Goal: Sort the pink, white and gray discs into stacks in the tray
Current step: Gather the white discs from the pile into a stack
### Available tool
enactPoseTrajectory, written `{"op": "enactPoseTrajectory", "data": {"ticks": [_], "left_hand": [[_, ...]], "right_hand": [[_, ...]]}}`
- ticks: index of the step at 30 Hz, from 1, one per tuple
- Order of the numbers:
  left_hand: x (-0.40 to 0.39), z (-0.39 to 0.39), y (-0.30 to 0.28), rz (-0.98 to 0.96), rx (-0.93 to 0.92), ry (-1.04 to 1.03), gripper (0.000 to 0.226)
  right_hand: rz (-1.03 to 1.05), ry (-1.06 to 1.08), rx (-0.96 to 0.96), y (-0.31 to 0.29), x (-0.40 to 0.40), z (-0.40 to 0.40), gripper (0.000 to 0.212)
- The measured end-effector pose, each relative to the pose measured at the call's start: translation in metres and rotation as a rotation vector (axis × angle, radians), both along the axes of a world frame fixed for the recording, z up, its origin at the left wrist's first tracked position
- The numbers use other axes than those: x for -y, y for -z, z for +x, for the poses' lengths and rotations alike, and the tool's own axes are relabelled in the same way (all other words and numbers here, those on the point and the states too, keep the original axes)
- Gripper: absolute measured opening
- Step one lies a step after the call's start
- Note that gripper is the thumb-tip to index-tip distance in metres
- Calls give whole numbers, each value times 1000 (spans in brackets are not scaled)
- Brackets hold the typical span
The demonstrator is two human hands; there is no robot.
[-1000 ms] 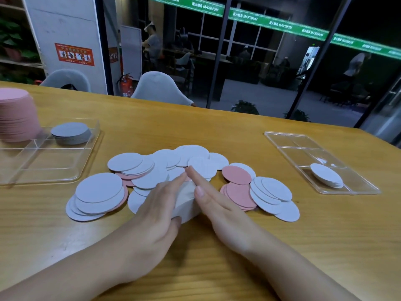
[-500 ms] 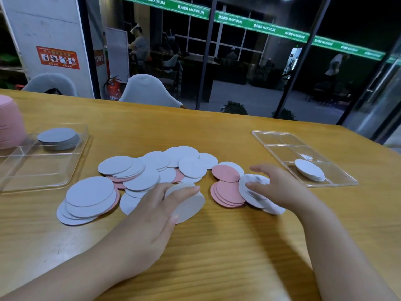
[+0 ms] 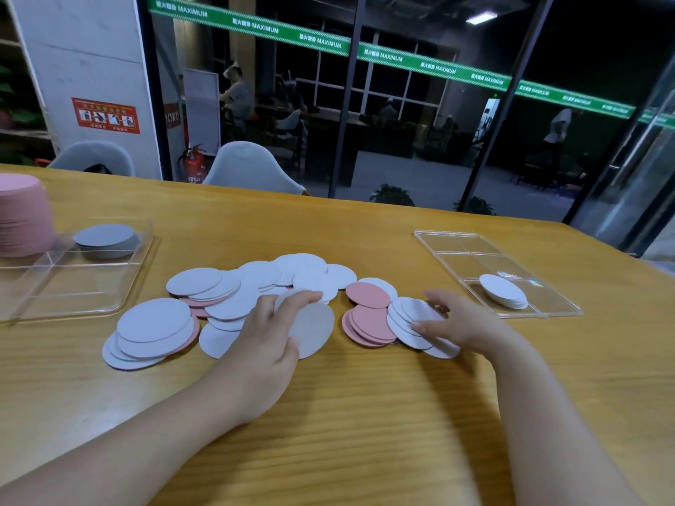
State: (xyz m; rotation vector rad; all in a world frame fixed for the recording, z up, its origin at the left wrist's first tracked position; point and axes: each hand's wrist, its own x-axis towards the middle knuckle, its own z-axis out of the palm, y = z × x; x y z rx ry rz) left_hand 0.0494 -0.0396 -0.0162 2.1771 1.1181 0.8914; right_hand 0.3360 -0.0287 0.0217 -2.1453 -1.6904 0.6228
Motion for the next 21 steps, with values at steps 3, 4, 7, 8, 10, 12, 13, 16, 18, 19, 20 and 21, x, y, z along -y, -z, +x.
{"op": "enactPoseTrajectory", "data": {"ticks": [3,4,7,8,10,12,13,16,18,19,20,21], "left_hand": [[-8,14,-2,-40,53,-45,65],[-11,17,-2,-53,71,-62,65],[-12,25,-1,-62,116,-115,63],[-11,25,0,-53,114,-133,62],[-8,25,0,-24,89,-156,61],[-4,25,-1,-4,66,-164,60],[-1,24,-2,-4,62,-168,59],[4,23,-2,-14,52,-165,59],[6,22,-2,-35,70,-153,60],[6,21,-1,-44,85,-149,60],[5,21,-1,-53,98,-145,60],[4,20,0,-62,109,-140,60]], "right_hand": [[0,-1,-51,4,-4,4,81],[8,-6,-70,6,-5,6,82],[60,-4,-125,12,-8,9,77],[90,-9,-139,14,-8,9,74],[156,-12,-182,18,-9,8,69],[224,8,-202,22,-9,6,67],[249,20,-191,24,-9,5,66],[308,49,-190,30,-6,6,61],[356,54,-210,34,-1,8,58],[382,55,-222,35,2,8,58],[408,55,-238,35,5,7,58],[433,53,-259,35,8,5,60]]}}
